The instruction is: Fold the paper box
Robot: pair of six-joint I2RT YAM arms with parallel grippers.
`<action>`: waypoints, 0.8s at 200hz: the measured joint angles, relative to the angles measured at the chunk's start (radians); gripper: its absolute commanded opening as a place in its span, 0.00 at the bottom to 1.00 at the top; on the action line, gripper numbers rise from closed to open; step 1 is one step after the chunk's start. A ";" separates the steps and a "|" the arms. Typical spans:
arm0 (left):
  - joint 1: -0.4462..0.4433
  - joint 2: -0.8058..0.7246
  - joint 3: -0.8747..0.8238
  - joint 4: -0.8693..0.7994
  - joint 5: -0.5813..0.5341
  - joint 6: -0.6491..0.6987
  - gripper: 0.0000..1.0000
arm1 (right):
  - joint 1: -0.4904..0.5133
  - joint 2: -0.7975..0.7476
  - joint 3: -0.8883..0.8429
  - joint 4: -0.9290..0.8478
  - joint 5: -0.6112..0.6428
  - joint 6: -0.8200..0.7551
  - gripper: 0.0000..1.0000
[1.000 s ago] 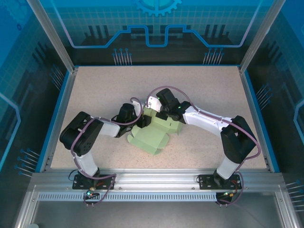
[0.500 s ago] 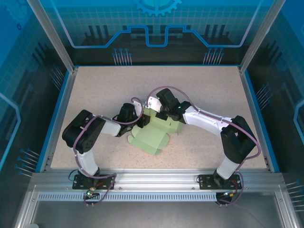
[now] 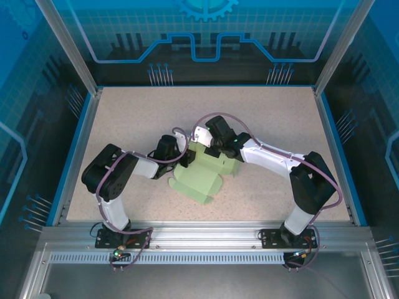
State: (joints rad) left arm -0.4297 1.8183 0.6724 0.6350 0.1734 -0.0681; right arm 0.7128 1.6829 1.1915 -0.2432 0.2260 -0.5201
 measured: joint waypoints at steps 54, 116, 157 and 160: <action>0.002 -0.001 0.000 0.006 -0.012 0.000 0.38 | 0.000 0.000 0.002 -0.003 0.002 0.001 0.00; 0.004 -0.071 -0.018 0.005 0.016 0.002 0.57 | 0.000 0.000 0.002 -0.003 0.031 -0.005 0.00; 0.017 -0.106 -0.025 0.005 0.027 0.013 0.61 | 0.009 0.000 -0.001 0.014 0.085 -0.032 0.00; 0.018 -0.107 -0.026 0.005 0.027 0.016 0.61 | 0.011 0.000 -0.002 0.018 0.089 -0.035 0.00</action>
State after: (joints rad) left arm -0.4114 1.7115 0.6468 0.6395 0.2005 -0.0521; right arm 0.7238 1.6829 1.1896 -0.2253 0.3149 -0.5552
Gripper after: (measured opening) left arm 0.607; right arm 0.053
